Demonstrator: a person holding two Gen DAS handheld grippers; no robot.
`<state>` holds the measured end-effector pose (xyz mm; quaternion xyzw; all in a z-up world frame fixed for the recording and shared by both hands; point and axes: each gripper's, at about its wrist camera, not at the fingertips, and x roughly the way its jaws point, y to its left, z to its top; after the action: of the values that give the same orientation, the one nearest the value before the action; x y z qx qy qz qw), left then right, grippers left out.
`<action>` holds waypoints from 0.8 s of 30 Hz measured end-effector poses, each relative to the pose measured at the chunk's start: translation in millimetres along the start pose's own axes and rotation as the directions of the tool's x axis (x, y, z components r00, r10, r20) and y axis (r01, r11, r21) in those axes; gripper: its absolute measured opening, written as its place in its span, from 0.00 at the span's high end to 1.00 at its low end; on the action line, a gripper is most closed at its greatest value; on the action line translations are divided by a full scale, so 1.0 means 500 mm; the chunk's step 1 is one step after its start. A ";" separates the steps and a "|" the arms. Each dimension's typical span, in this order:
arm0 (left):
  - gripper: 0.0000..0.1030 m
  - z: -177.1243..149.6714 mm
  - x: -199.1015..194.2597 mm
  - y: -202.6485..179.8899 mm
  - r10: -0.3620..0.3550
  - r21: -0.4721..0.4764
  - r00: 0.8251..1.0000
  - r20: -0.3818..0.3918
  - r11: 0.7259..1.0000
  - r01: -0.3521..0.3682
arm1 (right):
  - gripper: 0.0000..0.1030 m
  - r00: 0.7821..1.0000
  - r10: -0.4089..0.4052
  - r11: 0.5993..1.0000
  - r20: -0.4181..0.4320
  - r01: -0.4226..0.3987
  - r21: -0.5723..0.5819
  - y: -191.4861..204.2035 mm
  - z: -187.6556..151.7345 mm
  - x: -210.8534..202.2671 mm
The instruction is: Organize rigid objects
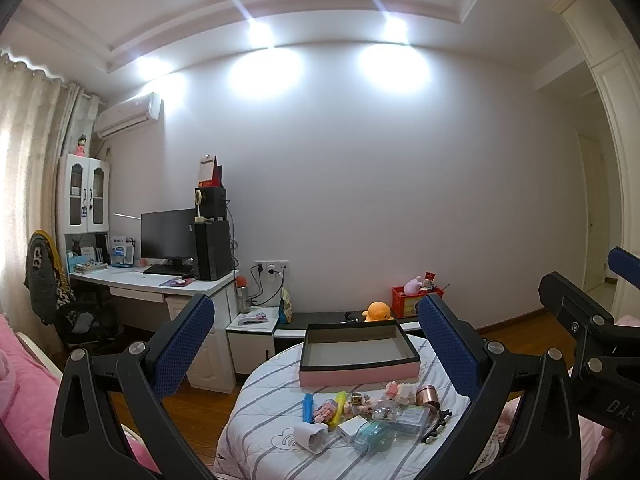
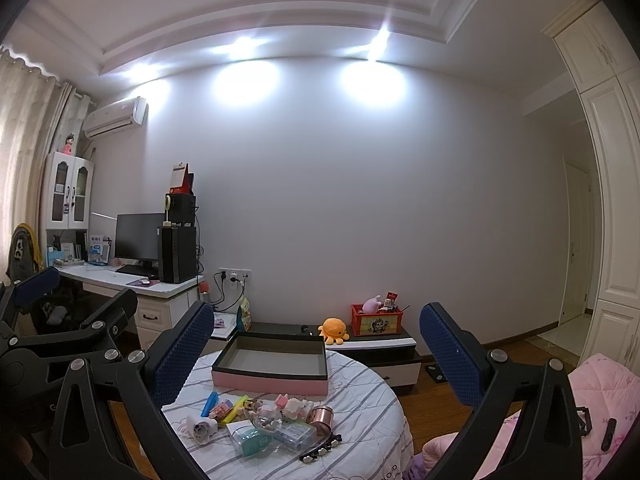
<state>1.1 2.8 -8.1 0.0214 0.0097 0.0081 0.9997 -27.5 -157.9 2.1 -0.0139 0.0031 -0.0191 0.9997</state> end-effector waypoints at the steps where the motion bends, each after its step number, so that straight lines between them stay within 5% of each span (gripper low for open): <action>1: 0.00 -0.001 0.000 0.000 0.001 0.000 1.000 0.000 1.000 -0.001 | 0.00 1.000 0.000 1.000 -0.001 0.000 -0.001 0.000 0.001 0.001; 24: 0.00 -0.005 0.001 0.005 0.002 -0.004 1.000 -0.004 1.000 -0.002 | 0.00 1.000 0.003 1.000 -0.008 -0.003 -0.013 0.001 -0.004 0.006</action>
<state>1.7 5.2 -10.6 0.0194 0.0114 0.0093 0.9997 -24.6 -157.8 -0.1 -0.0202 0.0073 -0.0179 0.9996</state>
